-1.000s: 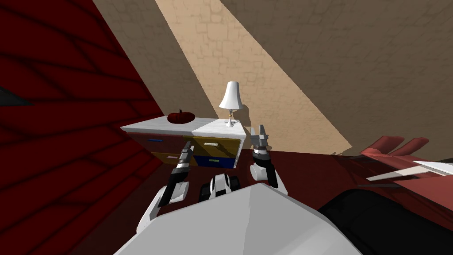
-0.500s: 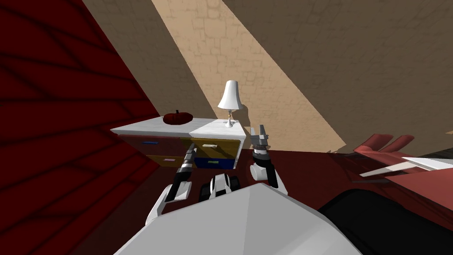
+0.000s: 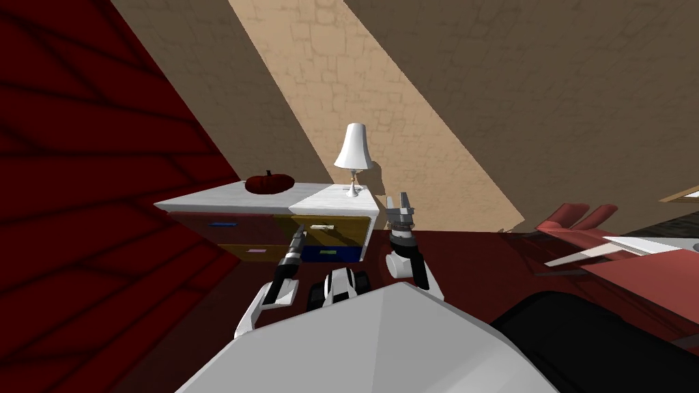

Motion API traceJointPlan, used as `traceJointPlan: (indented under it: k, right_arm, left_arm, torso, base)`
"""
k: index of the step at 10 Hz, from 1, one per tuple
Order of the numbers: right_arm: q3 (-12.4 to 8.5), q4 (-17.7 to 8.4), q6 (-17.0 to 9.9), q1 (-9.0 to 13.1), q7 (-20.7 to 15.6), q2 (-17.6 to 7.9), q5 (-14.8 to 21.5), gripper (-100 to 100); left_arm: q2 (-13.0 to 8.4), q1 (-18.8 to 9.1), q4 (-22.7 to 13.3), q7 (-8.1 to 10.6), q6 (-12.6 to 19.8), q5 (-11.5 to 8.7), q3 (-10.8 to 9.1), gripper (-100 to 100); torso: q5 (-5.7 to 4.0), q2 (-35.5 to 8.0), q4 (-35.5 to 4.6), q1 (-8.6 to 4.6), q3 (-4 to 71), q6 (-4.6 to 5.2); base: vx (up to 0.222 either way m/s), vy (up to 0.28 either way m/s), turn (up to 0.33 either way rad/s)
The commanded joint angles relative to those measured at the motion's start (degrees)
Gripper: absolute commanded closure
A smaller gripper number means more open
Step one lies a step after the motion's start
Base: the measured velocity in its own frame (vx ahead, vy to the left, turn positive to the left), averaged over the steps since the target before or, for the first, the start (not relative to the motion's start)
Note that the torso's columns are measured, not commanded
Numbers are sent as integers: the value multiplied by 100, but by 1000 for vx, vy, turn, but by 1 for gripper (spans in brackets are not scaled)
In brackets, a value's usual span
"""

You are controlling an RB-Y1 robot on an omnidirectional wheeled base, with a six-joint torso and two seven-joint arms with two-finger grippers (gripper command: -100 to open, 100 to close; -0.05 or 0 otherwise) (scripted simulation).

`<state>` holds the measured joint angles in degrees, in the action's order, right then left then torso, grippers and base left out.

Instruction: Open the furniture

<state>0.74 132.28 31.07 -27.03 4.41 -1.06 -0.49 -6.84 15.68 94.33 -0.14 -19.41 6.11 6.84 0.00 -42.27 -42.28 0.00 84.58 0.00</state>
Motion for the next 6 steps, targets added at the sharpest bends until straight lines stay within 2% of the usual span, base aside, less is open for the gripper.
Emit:
traceJointPlan:
  k: [1,6]
  right_arm:
    - [0,0,0,0,0,0,0,0]
    - [0,0,0,0,0,0,0,0]
  left_arm:
    - [42,-95,-355,-58,36,48,70,-100]
    - [89,-303,-995,-125,102,111,167,-100]
  torso:
    - [0,-3,-1,-1,-2,-1]
    - [0,-2,-1,2,-1,0]
  base:
    - [39,8,-52]
    - [40,9,-50]
